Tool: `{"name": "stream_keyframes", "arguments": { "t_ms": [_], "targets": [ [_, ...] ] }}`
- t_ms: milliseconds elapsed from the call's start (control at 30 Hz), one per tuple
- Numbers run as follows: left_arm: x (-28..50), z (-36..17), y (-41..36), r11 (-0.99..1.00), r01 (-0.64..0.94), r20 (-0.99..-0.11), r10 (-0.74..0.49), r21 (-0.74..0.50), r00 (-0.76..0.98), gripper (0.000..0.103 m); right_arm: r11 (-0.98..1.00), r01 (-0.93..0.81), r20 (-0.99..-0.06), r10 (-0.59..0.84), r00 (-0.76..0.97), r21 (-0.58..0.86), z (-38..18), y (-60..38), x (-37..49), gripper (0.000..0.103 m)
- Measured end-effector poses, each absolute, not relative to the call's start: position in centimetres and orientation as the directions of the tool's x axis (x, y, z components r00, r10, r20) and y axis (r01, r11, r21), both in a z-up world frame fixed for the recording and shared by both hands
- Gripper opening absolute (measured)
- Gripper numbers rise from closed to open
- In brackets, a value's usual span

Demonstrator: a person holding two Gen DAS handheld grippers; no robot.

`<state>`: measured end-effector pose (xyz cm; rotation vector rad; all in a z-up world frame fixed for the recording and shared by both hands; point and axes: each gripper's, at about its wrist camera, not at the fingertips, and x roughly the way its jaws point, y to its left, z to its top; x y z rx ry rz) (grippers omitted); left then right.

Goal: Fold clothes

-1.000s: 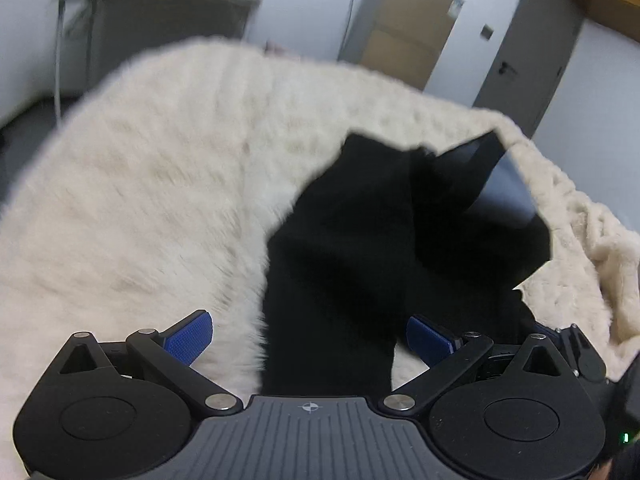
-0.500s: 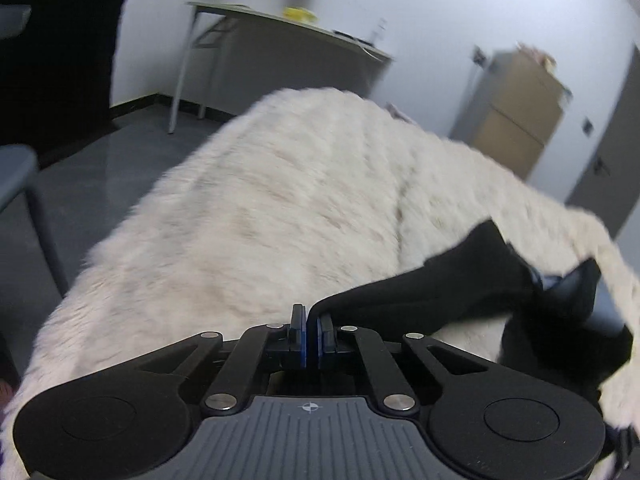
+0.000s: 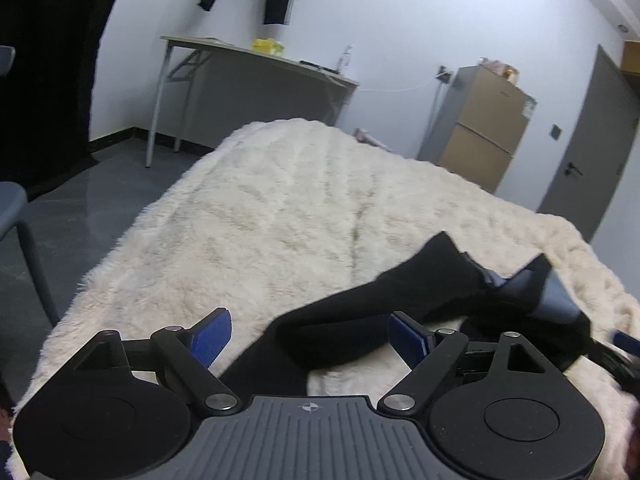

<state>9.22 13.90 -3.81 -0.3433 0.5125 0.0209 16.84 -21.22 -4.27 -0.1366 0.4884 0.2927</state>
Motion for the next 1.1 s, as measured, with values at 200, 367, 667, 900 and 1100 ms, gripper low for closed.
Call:
{"name": "stream_keyframes", "arguments": {
  "t_ms": [200,367,667,900,1100],
  "targets": [
    [8.2,-3.5,14.2,0.932,-0.099,-0.466,-0.081,-0.349,0.881,0.084,0.943,-0.315,-0.653,0.306,0.693,0.107,-4.1,-17.9,21.2,0.024],
    [7.8,-3.6,15.4,0.902,-0.127,-0.460,-0.086,-0.412,0.884,0.084,0.907,-0.393,-0.588,0.403,0.701,0.153,0.1,-14.0,20.1,0.021],
    [7.5,-3.4,16.0,0.889,-0.138,-0.453,-0.085,-0.437,0.887,0.084,0.665,-0.741,-0.695,0.576,0.429,0.094,-0.3,-4.8,15.1,0.051],
    [7.7,-3.4,16.1,0.888,-0.132,-0.461,-0.097,-0.440,0.882,0.084,0.796,-0.605,-0.622,0.478,0.620,0.008,0.9,-9.1,15.9,0.068],
    [8.0,-3.6,15.8,0.897,-0.124,-0.470,-0.101,-0.424,0.877,0.084,0.948,-0.316,-0.599,0.238,0.765,-0.027,-0.3,-15.9,20.4,0.089]
  ]
}}
